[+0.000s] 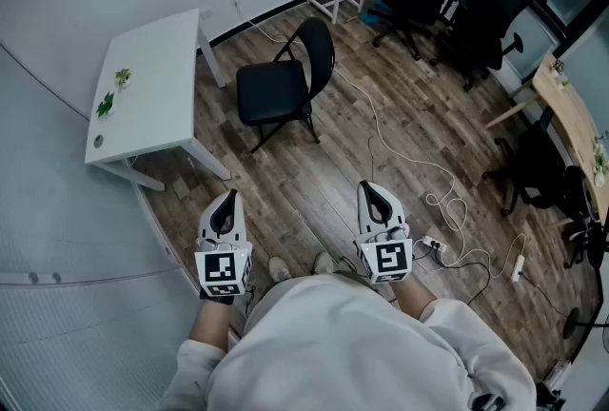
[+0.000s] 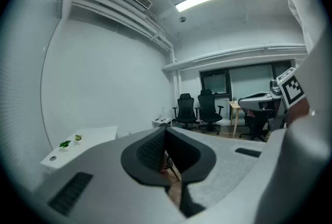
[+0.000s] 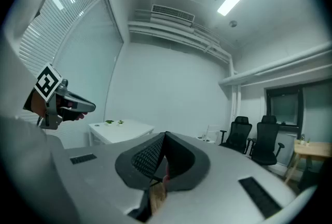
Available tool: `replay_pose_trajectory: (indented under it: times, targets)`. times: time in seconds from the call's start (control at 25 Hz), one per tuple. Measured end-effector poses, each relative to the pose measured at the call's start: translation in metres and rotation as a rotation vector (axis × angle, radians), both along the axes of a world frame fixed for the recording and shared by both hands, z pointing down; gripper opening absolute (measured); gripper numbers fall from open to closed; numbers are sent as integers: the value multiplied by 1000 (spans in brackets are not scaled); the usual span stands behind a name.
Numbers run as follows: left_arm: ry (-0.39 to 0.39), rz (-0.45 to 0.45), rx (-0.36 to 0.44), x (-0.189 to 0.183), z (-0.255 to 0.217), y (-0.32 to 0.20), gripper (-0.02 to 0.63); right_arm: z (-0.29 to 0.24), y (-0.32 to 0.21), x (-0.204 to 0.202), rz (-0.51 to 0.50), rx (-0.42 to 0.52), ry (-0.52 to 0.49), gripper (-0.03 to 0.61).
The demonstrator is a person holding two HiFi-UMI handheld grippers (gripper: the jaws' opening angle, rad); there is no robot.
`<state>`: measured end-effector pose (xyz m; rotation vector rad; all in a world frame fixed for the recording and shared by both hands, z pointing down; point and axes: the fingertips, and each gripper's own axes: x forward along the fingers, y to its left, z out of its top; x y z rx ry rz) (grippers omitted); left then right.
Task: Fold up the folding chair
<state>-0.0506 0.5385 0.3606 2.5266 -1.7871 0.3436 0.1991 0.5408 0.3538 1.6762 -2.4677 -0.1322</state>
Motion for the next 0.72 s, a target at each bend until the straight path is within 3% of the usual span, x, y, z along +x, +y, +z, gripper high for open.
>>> replay_pose_trajectory:
  times: [0.6, 0.64, 0.68, 0.72]
  targets:
    - [29, 3, 10, -3, -3, -7, 19, -9, -10, -2, -4, 34, -13, 17]
    - [48, 11, 12, -2, -5, -7, 108, -10, -10, 0, -6, 38, -23, 86]
    - [67, 18, 12, -2, -6, -8, 257, -11, -11, 2, -9, 39, -33, 263]
    - [81, 19, 13, -3, -7, -8, 302, -13, -11, 5, -6, 41, -40, 302]
